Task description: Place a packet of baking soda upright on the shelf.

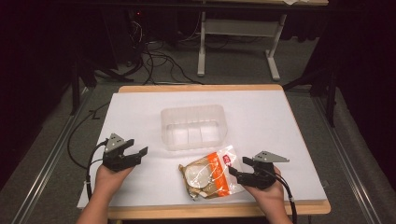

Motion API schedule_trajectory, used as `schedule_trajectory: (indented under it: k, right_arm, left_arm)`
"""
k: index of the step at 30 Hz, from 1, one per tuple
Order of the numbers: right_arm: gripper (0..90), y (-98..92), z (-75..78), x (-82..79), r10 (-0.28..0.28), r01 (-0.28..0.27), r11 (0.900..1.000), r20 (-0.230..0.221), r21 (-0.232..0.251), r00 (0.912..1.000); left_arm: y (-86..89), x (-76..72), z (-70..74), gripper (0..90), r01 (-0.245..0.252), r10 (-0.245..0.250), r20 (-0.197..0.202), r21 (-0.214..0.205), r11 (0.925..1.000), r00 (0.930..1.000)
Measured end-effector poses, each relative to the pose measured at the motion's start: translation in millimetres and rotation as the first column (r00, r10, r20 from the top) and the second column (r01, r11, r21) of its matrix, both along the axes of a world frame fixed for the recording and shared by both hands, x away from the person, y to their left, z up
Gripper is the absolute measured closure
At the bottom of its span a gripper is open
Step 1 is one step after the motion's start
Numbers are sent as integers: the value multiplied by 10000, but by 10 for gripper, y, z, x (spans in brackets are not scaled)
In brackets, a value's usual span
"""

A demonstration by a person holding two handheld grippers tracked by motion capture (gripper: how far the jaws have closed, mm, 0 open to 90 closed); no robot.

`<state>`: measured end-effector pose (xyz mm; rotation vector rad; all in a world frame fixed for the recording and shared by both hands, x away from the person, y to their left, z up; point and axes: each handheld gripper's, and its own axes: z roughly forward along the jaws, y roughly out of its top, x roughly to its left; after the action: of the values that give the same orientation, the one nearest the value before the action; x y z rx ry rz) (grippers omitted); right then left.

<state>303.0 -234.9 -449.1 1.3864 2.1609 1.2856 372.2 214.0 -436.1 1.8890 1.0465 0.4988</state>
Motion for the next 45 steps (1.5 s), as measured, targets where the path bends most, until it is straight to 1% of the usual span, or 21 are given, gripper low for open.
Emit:
schedule_trajectory:
  k: [3, 4, 8, 11, 13, 16, 17, 18, 19, 20, 23, 24, 26, 30, 32, 35, 38, 40, 41, 43, 45]
  right_arm:
    - [242, 82, -48, 10, 160, -165, 9998, -335, -142, 9993]
    - [242, 82, -48, 10, 160, -165, 9998, -335, -142, 9993]
    - [247, 81, -75, 19, -3, -8, 9998, -560, -192, 9984]
    - [293, 58, -103, 30, 184, -186, 9998, -811, -22, 9965]
    - [311, 59, -103, 21, 283, -274, 9996, -863, 115, 9959]
    - [356, 52, -72, -3, 447, -435, 9988, -655, 205, 9968]
    - [406, 35, -39, -26, 445, -427, 9983, -485, 388, 9978]
    - [406, 35, -39, -26, 445, -427, 9983, -485, 388, 9978]
    - [437, 20, -14, -46, 544, -530, 9975, -275, 476, 9981]
    - [437, 20, -14, -46, 544, -530, 9975, -275, 476, 9981]
    - [466, 48, 21, -90, 647, -648, 9967, 35, 491, 9979]
    - [466, 48, 21, -90, 647, -648, 9967, 35, 491, 9979]
    - [483, 68, 37, -110, 771, -779, 9952, 156, 593, 9969]
    - [515, 156, 66, -162, 1008, -1028, 9934, 400, 508, 9941]
    - [555, 194, 81, -178, 1109, -1138, 9925, 613, 457, 9919]
    - [696, 223, 115, -199, 1113, -1154, 9923, 859, 441, 9901]
    - [822, 228, 151, -203, 1133, -1192, 9913, 998, 556, 9885]
    - [900, 251, 180, -207, 1228, -1285, 9906, 1102, 463, 9863]
    - [900, 265, 203, -214, 1219, -1270, 9913, 1213, 354, 9851]
    - [900, 275, 259, -218, 1353, -1422, 9890, 1367, 418, 9813]
    - [900, 274, 338, -239, 1439, -1519, 9877, 1688, 357, 9751]
  left_arm:
    - [3, 1, 0, 334, 1, -1, 3, -10, 10000, 10000]
    - [4, 2, 0, 334, 2, -2, -2, -8, 10000, 10000]
    - [6, 2, 0, 333, -5, 5, -2, 1, 10000, 10000]
    - [7, 2, 0, 333, 1, -1, -13, 13, 10000, 10000]
    - [6, 2, 0, 333, -1, 1, -16, 36, 10000, 10000]
    - [4, 2, -1, 333, 0, 1, -21, 53, 10000, 10000]
    - [2, 2, -2, 333, -6, 6, -16, 58, 10000, 10000]
    - [1, 2, -3, 333, 0, 0, -20, 62, 10000, 10000]
    - [0, 2, -3, 333, 3, -3, -23, 66, 10000, 10000]
    - [-1, 2, -3, 333, 5, -5, -25, 70, 10000, 10000]
    - [-4, 2, -4, 333, 26, -26, -31, 94, 10000, 10000]
    - [-5, 2, -5, 333, 27, -27, -28, 105, 9999, 10000]
    - [-8, 2, -7, 333, 40, -40, -19, 140, 9999, 10000]
    - [-9, 5, -8, 333, 34, -34, -23, 148, 9999, 10000]
    - [-9, 5, -7, 333, 49, -48, -26, 167, 9998, 10000]
    - [-9, 5, -7, 333, 55, -54, -27, 185, 9998, 10000]
    - [-13, 3, -9, 333, 60, -59, -31, 207, 9998, 10000]
    - [-16, 0, -8, 333, 61, -60, -23, 208, 9998, 10000]
    - [-16, -2, -7, 333, 72, -72, -27, 217, 9997, 10000]
    - [-14, -4, -6, 333, 86, -85, -33, 247, 9997, 10000]
    - [-13, -3, -8, 333, 78, -77, -40, 247, 9997, 10000]
